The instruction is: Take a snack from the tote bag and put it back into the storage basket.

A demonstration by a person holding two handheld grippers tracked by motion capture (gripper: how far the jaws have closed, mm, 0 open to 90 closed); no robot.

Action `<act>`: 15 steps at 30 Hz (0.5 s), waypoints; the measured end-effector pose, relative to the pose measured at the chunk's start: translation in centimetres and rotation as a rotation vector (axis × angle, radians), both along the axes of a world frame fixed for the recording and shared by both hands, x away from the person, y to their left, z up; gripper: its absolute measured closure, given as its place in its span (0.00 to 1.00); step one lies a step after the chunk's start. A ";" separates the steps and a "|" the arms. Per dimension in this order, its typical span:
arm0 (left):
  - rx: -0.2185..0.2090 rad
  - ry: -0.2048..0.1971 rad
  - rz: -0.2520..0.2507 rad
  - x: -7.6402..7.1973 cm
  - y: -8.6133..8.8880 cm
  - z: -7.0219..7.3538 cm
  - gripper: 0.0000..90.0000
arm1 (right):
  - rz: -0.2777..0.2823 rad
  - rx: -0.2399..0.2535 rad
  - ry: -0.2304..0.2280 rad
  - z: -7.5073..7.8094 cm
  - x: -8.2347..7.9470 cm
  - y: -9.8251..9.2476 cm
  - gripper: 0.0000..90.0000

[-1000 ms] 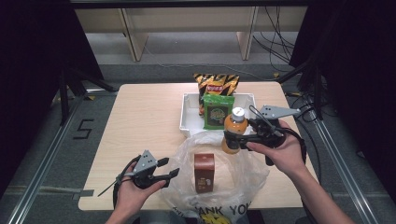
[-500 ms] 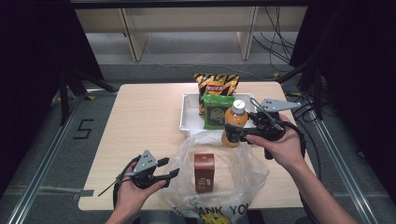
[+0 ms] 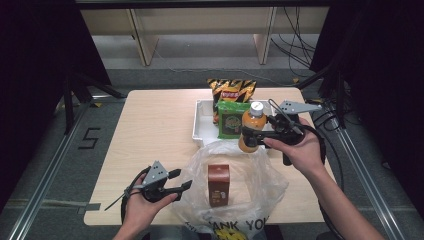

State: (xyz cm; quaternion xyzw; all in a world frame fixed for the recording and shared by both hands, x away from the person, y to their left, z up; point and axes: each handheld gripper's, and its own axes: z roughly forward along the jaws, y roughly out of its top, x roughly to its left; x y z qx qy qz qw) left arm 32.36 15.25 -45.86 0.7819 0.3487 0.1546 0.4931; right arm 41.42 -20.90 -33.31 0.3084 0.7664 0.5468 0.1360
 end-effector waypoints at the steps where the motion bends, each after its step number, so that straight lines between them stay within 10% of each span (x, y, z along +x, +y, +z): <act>1: -0.001 0.000 0.000 0.0 0.0 0.0 0.46 | 0.001 0.004 0.010 0.0 0.1 0.0 0.36; 15: -0.003 -0.001 0.002 0.0 0.0 0.0 0.46 | -0.031 0.002 0.007 1.0 1.6 0.0 0.36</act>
